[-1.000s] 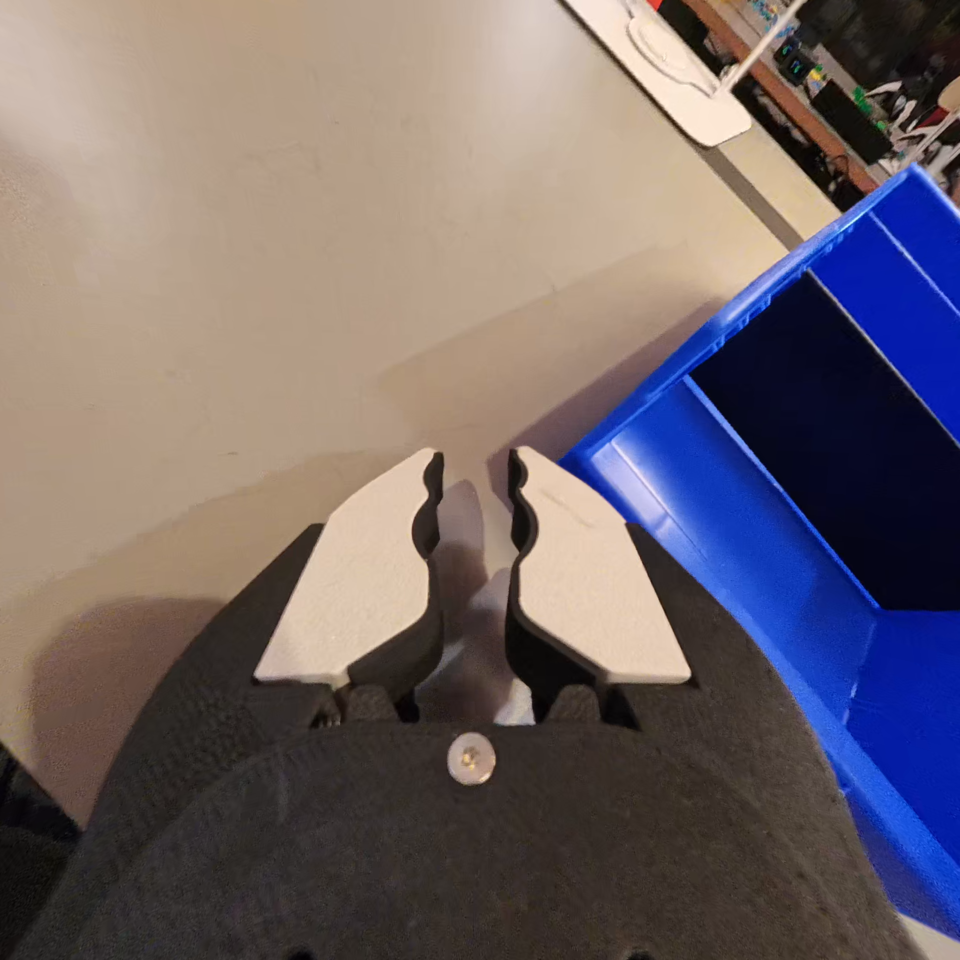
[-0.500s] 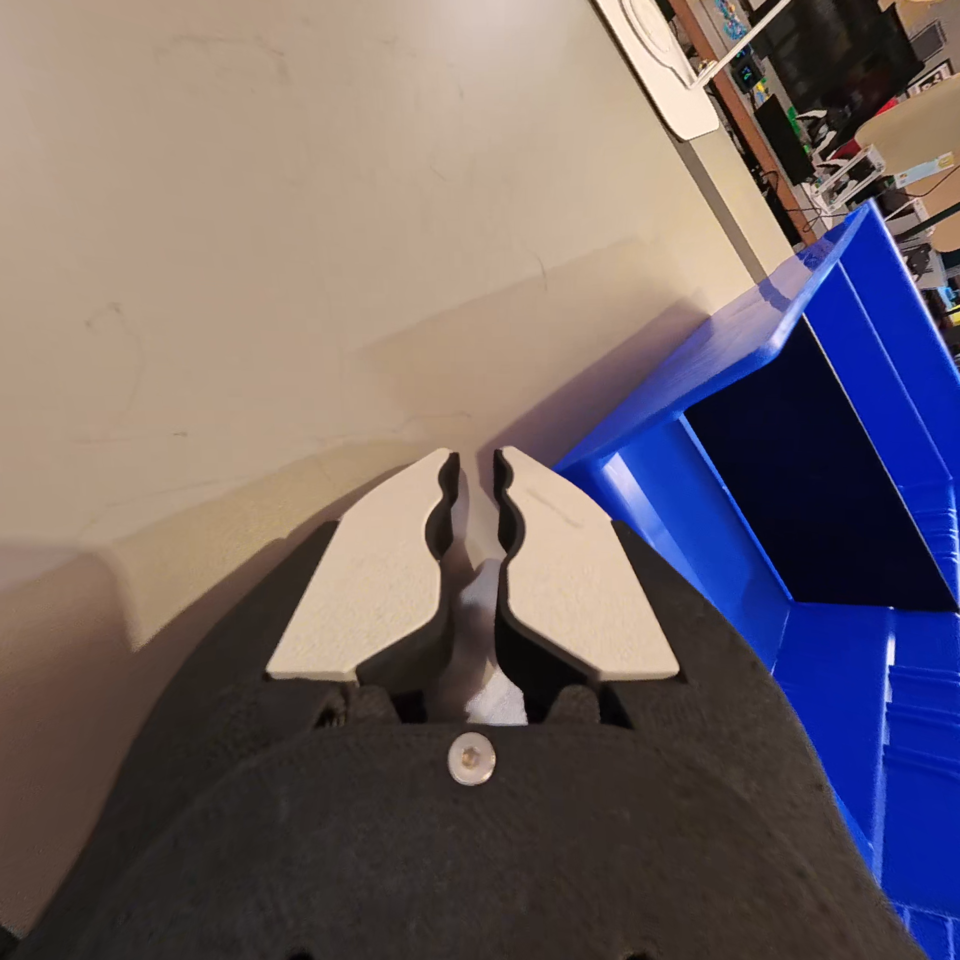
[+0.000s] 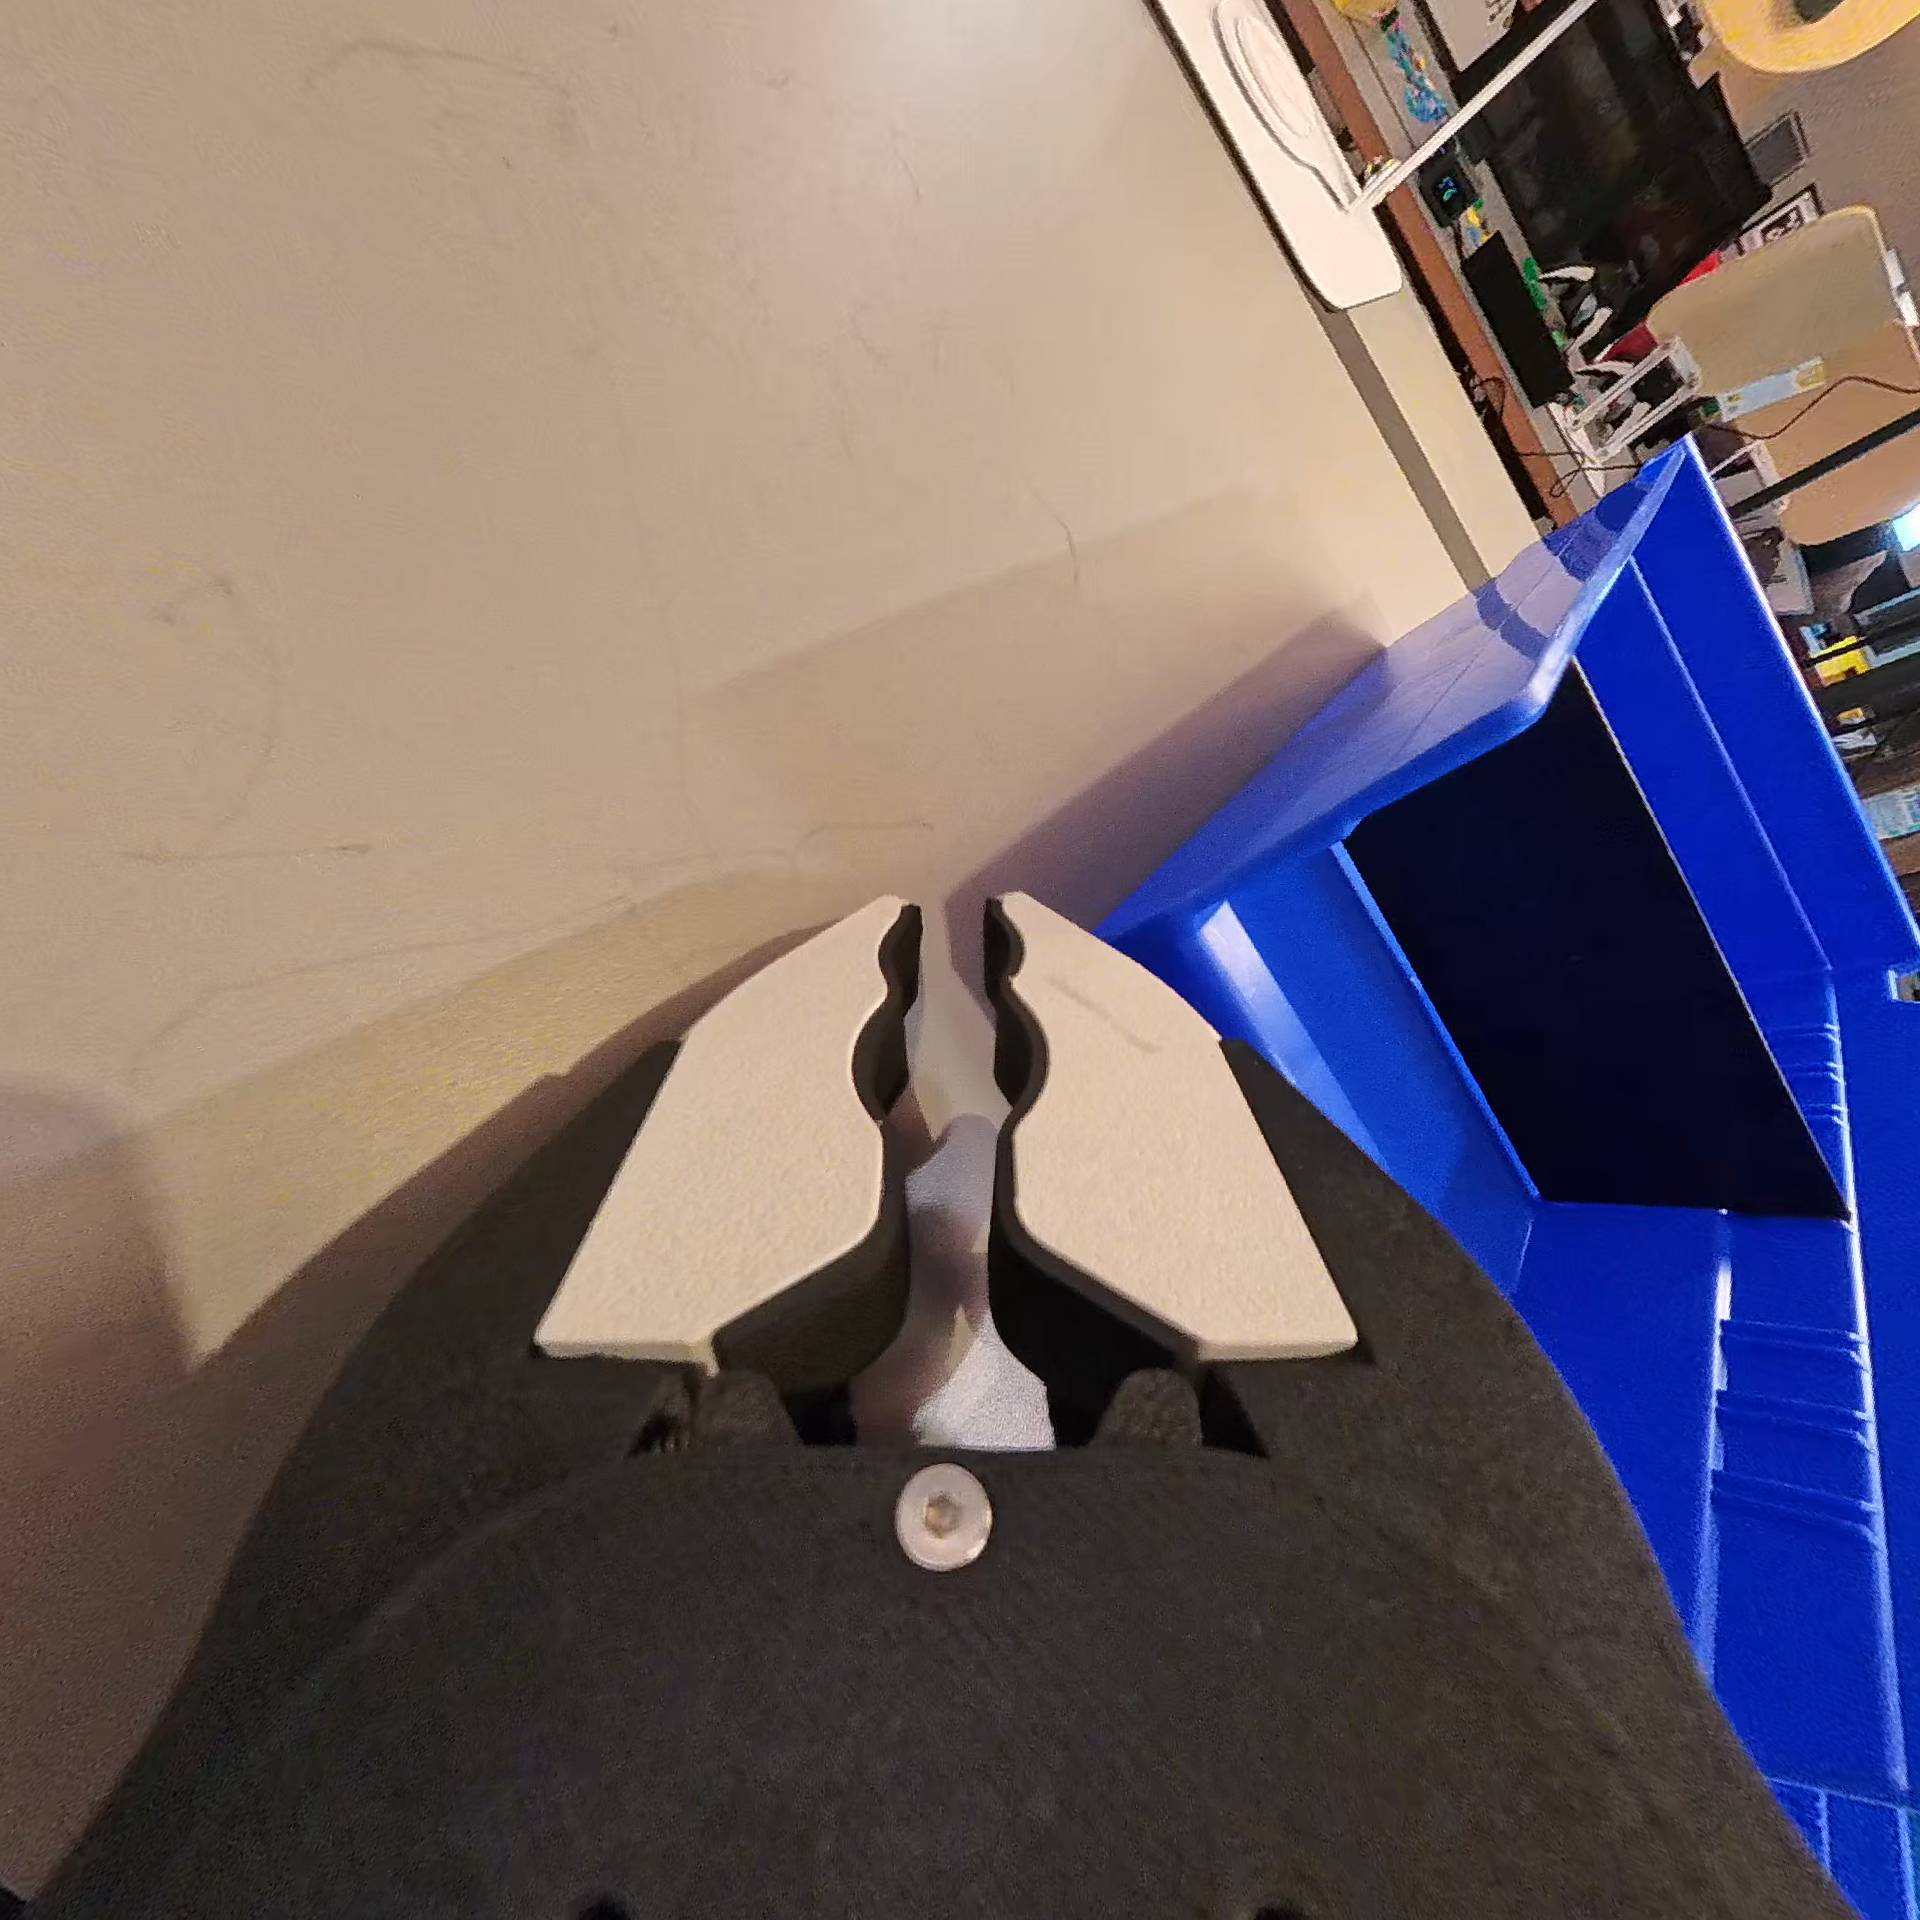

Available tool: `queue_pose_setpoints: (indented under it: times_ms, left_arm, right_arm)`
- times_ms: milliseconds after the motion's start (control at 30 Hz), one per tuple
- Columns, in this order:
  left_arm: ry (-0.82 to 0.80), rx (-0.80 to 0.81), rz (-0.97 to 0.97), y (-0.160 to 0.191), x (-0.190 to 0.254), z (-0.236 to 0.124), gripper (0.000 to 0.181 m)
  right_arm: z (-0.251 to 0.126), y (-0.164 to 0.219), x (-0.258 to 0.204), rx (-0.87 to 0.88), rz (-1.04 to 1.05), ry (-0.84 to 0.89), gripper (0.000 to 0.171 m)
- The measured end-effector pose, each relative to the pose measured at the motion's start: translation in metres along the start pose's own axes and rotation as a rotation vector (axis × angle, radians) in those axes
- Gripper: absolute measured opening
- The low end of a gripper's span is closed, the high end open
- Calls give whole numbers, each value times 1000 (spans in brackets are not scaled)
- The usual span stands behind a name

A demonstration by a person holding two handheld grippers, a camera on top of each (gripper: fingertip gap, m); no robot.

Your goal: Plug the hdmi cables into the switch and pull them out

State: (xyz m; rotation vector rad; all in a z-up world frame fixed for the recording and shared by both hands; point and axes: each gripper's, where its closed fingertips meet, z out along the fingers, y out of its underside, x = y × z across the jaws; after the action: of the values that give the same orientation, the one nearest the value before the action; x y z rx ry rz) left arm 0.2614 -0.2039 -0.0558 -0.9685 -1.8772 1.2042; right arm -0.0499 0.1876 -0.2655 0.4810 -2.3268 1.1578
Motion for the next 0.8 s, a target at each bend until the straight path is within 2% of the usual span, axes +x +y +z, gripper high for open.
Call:
queue_pose_setpoints:
  times_ms: [100, 167, 233, 367, 467, 600, 667, 800]
  left_arm:
    - [117, 3, 128, -16, 67, -16, 7]
    - [226, -50, 200, -5, 113, -14, 6]
    - [315, -135, 265, 22, 151, -3, 6]
    - [439, -349, 335, 103, 199, 30, 7]
    - [510, -437, 307, 149, 216, 54, 6]
    - [501, -456, 297, 176, 215, 79, 7]
    - [517, -429, 262, 172, 214, 83, 22]
    - [512, -314, 209, 137, 195, 74, 31]
  right_arm:
    - [0, 0, 0, 1, -3, 5, 12]
    - [0, 0, 0, 2, -11, 12, 12]
    - [-1, -1, 0, 3, -16, 18, 12]
    - [-1, 0, 0, 3, -15, 17, 12]
    - [-1, 0, 0, 0, -9, 11, 12]
    - [-2, 2, 1, -3, 0, 8, 12]
    - [-2, 2, 1, -4, 5, 5, 12]
    - [-2, 2, 1, -6, 5, 6, 12]
